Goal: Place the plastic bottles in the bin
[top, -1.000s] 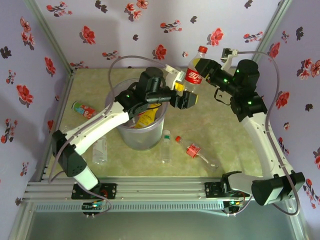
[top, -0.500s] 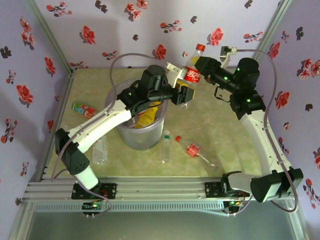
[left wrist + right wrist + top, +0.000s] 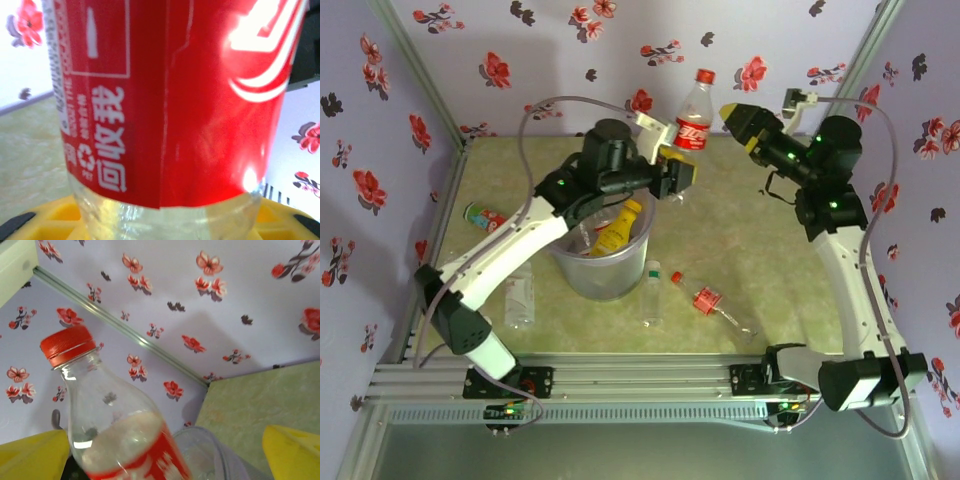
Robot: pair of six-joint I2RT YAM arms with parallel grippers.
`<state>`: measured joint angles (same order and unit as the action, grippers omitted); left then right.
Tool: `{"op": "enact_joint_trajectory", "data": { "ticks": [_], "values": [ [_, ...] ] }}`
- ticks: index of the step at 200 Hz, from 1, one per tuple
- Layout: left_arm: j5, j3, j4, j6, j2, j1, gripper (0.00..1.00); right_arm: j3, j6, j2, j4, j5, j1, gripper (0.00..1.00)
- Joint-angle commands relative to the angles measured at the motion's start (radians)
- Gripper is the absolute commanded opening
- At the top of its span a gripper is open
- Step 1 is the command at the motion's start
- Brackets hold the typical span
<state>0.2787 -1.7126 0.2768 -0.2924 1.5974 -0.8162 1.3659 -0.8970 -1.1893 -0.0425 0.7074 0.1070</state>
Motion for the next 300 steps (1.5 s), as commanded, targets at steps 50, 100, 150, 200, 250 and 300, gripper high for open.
{"op": "enact_joint_trajectory", "data": {
  "ticks": [50,100,150,200,250,300],
  "values": [
    [-0.158,0.183,0.205,0.111,-0.312,0.139,0.44,-0.103,0.092,0.046,-0.080,0.000,-0.056,0.99],
    [-0.210,0.400,0.266,0.084,-0.438,0.180,0.44,-0.178,0.113,0.042,-0.083,-0.029,-0.064,0.99],
    [-0.266,0.572,0.289,0.052,-0.529,0.199,0.43,-0.200,0.143,0.030,-0.112,-0.032,-0.079,0.99],
    [-0.263,0.658,0.287,0.060,-0.557,0.201,0.45,-0.236,0.172,0.022,-0.132,-0.043,-0.095,0.99],
    [-0.256,0.678,0.243,0.056,-0.538,0.212,0.75,-0.244,0.185,0.013,-0.140,-0.045,-0.102,0.99],
    [-0.233,0.612,0.234,0.080,-0.494,0.213,0.85,-0.250,0.196,0.012,-0.152,-0.045,-0.109,0.99]
  ]
}}
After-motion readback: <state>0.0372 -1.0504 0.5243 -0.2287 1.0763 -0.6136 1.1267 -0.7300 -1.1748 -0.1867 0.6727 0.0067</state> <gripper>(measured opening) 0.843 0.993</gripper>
